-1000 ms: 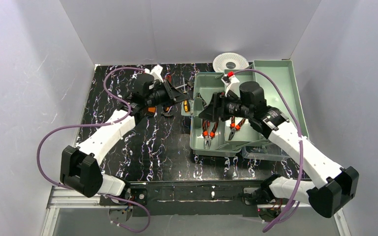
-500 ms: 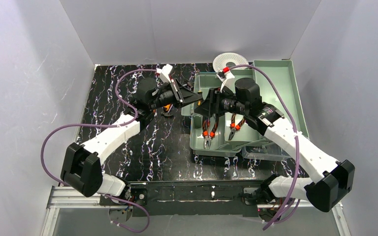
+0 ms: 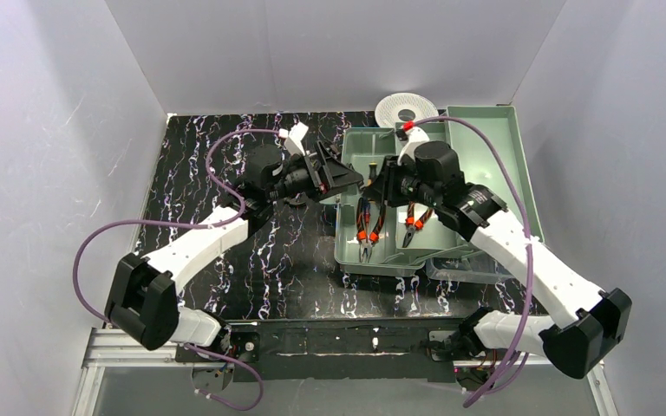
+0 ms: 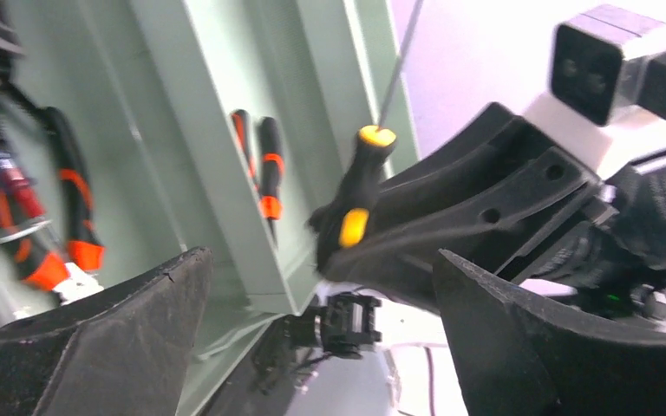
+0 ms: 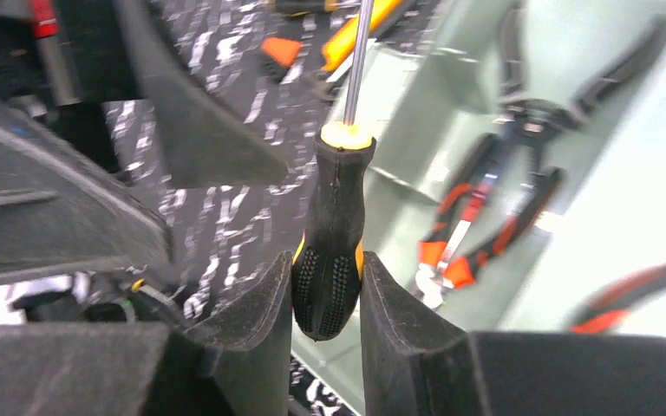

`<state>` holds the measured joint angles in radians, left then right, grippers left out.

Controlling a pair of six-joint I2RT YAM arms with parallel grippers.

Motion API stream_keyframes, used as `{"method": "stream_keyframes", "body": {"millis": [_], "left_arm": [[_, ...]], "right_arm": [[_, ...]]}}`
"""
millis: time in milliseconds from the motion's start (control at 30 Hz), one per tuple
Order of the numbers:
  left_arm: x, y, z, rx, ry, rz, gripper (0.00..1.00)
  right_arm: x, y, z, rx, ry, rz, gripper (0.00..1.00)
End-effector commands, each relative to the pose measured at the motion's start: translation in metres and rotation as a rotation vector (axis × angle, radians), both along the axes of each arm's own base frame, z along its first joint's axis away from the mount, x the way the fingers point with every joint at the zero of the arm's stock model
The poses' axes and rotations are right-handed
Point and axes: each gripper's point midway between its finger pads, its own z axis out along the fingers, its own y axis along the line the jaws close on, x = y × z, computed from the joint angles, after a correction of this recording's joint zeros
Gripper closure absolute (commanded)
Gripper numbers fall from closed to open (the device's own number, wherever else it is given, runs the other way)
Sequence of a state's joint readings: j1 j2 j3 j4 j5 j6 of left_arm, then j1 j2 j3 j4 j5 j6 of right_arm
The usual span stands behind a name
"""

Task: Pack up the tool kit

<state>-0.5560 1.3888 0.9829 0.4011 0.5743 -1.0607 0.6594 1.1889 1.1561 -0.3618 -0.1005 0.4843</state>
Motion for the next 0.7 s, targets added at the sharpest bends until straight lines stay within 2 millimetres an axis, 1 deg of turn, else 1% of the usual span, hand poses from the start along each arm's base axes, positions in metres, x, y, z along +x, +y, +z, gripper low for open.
{"method": "stream_keyframes", "body": {"millis": [0, 100, 200, 267, 333, 367, 433, 533, 567, 633, 667], "left_arm": [[0.009, 0.033, -0.002, 0.18, -0.099, 0.144, 0.02], [0.015, 0.051, -0.011, 0.294, -0.116, 0.205, 0.02], [0.021, 0.074, -0.022, 0.461, -0.126, 0.264, 0.02], [0.028, 0.095, -0.03, 0.585, -0.13, 0.332, 0.02], [0.038, 0.123, -0.034, 0.723, -0.135, 0.434, 0.02], [0.041, 0.135, -0.038, 0.791, -0.139, 0.472, 0.02], [0.046, 0.156, -0.041, 0.901, -0.143, 0.524, 0.02], [0.051, 0.177, -0.047, 1.002, -0.097, 0.564, 0.02], [0.052, 0.184, -0.053, 1.025, -0.056, 0.565, 0.02], [0.053, 0.187, -0.058, 1.017, -0.004, 0.537, 0.02], [0.054, 0.189, -0.061, 1.021, 0.016, 0.532, 0.02]], "right_arm": [[0.019, -0.071, 0.037, -0.211, -0.179, -0.259, 0.99], [0.024, -0.12, 0.044, -0.399, -0.247, -0.41, 0.99], [0.027, -0.177, 0.047, -0.63, -0.258, -0.628, 0.99], [0.028, -0.212, 0.048, -0.814, -0.23, -0.763, 0.99], [0.029, -0.241, 0.048, -0.967, -0.172, -0.867, 0.99], [0.031, -0.252, 0.045, -1.026, -0.139, -0.901, 0.99], [0.035, -0.268, 0.035, -1.089, -0.074, -0.927, 0.99], [0.043, -0.275, 0.024, -1.066, -0.05, -0.935, 0.99], [0.043, -0.281, 0.021, -1.07, -0.047, -0.958, 0.99], [0.043, -0.291, 0.013, -1.091, -0.038, -0.975, 0.99], [0.045, -0.294, 0.012, -1.094, -0.043, -0.983, 0.99]]}}
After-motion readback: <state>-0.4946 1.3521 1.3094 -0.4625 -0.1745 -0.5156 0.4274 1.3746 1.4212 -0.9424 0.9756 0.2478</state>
